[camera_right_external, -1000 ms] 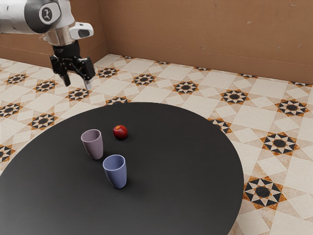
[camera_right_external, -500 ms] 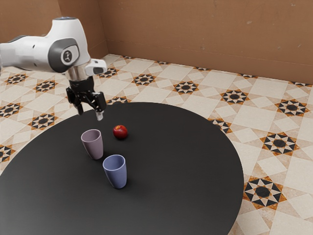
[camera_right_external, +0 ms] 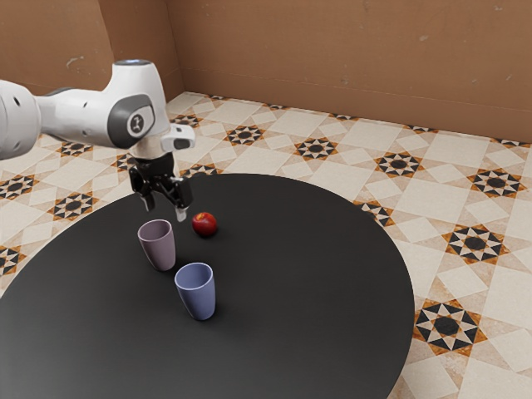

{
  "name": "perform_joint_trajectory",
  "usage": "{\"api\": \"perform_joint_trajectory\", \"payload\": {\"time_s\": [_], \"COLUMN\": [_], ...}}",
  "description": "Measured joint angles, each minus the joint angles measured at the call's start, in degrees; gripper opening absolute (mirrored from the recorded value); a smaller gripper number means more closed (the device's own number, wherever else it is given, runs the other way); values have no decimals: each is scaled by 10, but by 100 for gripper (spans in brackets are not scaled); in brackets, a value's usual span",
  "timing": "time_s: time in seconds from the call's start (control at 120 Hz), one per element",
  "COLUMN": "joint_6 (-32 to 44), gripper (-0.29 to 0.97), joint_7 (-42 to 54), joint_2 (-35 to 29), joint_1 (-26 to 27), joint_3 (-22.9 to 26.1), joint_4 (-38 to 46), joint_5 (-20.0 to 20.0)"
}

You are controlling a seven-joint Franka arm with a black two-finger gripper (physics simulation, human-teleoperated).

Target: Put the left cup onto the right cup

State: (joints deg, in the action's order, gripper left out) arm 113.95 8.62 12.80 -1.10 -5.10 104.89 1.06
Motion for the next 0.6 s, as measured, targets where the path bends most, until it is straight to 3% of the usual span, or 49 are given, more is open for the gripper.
{"api": "perform_joint_trajectory", "payload": {"time_s": [0.6], "joint_6": [22], "gripper": [65], "joint_7": [15], "joint_2": [55], "joint_1": [-9], "joint_3": [-8], "joint_4": [-18], "joint_5": [-1]}}
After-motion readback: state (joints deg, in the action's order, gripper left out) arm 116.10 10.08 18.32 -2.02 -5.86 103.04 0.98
